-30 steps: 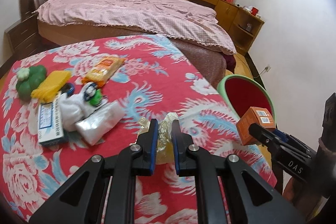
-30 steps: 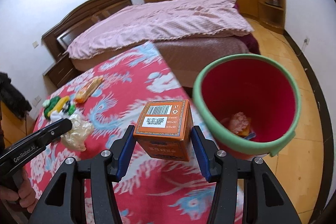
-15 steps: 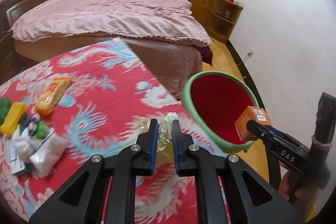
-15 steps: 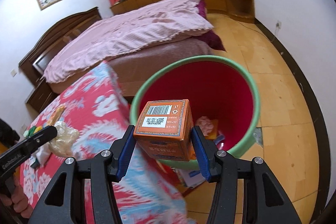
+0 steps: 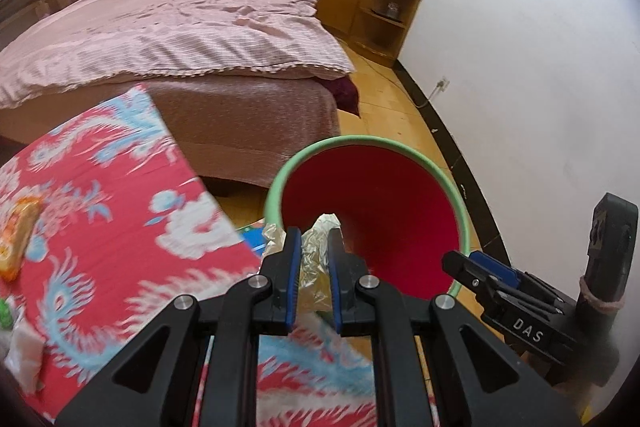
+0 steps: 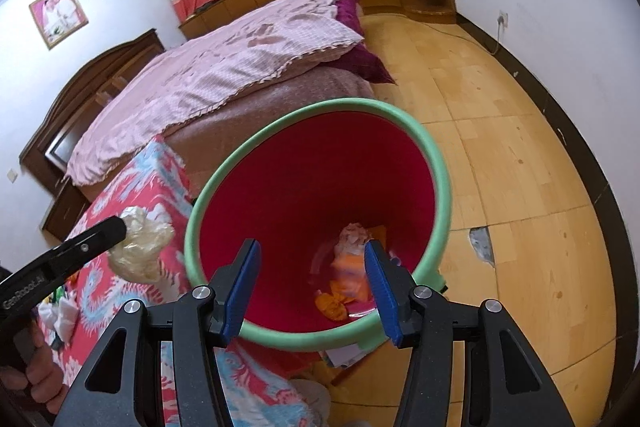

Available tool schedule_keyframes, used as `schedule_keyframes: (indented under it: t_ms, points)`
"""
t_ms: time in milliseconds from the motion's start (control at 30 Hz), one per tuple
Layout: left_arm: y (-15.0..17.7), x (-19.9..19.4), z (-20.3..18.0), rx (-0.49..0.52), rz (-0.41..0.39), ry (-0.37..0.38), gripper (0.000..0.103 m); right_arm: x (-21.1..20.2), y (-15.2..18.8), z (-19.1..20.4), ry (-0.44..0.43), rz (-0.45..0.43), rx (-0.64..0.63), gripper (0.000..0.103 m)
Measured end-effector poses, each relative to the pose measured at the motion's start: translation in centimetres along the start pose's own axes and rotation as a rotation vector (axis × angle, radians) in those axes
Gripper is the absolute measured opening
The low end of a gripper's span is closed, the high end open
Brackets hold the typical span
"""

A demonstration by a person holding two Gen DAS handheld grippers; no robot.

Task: Collect trash
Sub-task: 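Open both tools to drop the plastic and box into the bucket, then move both open tools back over the bedspread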

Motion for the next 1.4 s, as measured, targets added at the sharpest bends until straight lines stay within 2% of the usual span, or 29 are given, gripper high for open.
schedule_keyframes:
  t_ms: [167, 300, 333, 500, 600, 767, 1400]
  points:
    - [-0.8, 1.3, -1.4, 0.032, -0.010, 0.025, 0.014, -0.5, -0.6, -1.1, 0.004, -0.015, 0.027, 0.056]
    - [-0.9, 1.8, -1.8, 0.035, -0.003, 0.020, 0.039, -0.7, -0.9, -1.8, 0.008, -0.020, 0.043, 0.056]
    - [-0.9, 1.8, -1.7, 0.033, -0.003, 0.015, 0.041, -0.8, -0.9, -1.9, 0.009, -0.020, 0.047, 0.056]
    - [-0.5, 1.4, -1.3, 0.013, 0.002, 0.004, 0.041, -1.1, -0.8, -1.8, 0.008, -0.018, 0.051, 0.056]
    - [-0.2, 0.8, -1.1, -0.003, 0.000, -0.005, 0.041, -1.5, -0.4, -1.5, 0.009, -0.020, 0.041, 0.065]
    - [0.9, -0.7, -0.2, -0.041, 0.005, -0.027, 0.043, -2.0, 0.0, -0.9, 0.012, -0.022, 0.026, 0.070]
    - [6.3, -9.0, 6.5, -0.196, -0.014, -0.196, 0.044, -4.2, 3.6, 4.8, -0.069, 0.009, -0.079, 0.072]
Point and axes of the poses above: each gripper's, at about its wrist camera, not at the fingertips, and x roughly the way its jaws point, z to its left, y to its underside, the point moved 6 cm from there along x, roughly the way its jaws point, and after that the axes turned 14 degrees about x, right-handed, at the moved point
